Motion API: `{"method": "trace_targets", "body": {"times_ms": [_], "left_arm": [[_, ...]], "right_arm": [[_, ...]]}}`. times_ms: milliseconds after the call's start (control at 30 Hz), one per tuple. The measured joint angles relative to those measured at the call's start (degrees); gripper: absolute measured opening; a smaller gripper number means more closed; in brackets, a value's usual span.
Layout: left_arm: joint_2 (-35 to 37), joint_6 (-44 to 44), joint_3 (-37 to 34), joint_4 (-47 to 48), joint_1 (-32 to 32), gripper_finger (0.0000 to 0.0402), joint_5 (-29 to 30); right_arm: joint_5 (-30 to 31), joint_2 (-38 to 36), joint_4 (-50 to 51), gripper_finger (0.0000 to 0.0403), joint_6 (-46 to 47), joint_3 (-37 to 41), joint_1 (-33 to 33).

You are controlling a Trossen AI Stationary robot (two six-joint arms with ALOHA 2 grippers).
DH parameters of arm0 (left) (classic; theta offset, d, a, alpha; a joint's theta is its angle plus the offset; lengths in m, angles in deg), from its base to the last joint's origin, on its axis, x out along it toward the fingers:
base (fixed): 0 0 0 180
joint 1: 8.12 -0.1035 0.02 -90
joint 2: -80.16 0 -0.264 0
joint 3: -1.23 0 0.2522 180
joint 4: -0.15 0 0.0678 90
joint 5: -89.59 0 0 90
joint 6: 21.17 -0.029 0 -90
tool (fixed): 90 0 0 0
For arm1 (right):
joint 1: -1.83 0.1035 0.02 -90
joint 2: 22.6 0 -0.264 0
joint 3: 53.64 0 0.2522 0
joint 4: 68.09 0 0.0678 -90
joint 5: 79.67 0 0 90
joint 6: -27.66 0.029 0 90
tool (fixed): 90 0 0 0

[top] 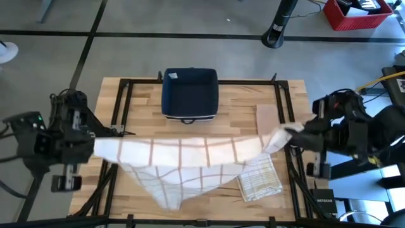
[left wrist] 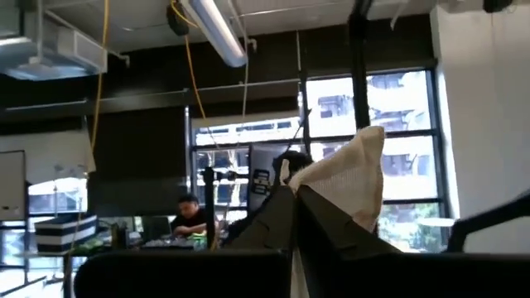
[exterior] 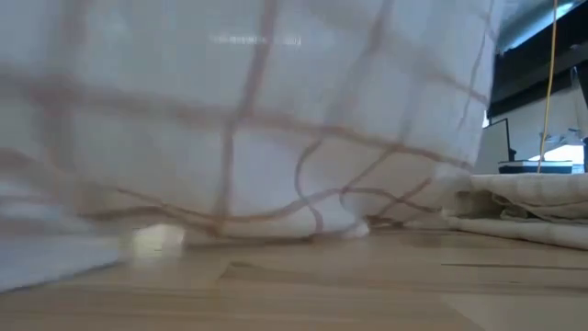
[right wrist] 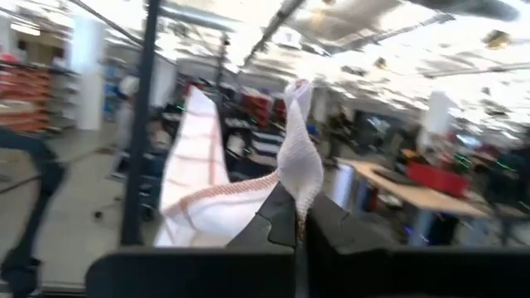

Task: Fold towel
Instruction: Fold the white with brown pattern towel on the table

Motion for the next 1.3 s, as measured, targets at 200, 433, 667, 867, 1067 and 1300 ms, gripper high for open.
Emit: {"method": "trace_targets", "body": {"times_ms": [200, 433, 667, 867, 1067, 1300], "left_arm": [[0.69, -9.20, 2.72, 0.02, -1.46, 0.0001, 5.85], [3.33, -12.63, 2.84, -0.14, -3.43, 0.0001, 10.19], [4.28, -13.60, 2.81, 2.38, -8.24, 0.0001, 12.68], [5.69, -13.60, 2.74, 3.89, -10.20, 0.0001, 12.87], [7.84, -7.82, 2.83, 3.21, -10.19, 0.0001, 8.92], [5.86, -3.06, 2.79, 3.91, -6.11, 0.0001, 2.94]], "right_arm": [[7.95, 0.07, 2.16, 0.0005, 0.04, -1.20, -4.65], [8.52, -0.14, 4.08, 0.0005, 0.48, -1.20, -9.71], [8.93, -0.05, 22.53, 0.0005, 13.11, -1.16, -18.59], [8.95, -0.14, 29.45, 0.0005, 14.46, -1.14, -23.54], [6.21, -0.02, 17.81, 0.0005, 3.73, -1.14, -24.71], [3.62, 0.51, 6.38, 0.0005, -0.37, -1.71, -17.23]]}}
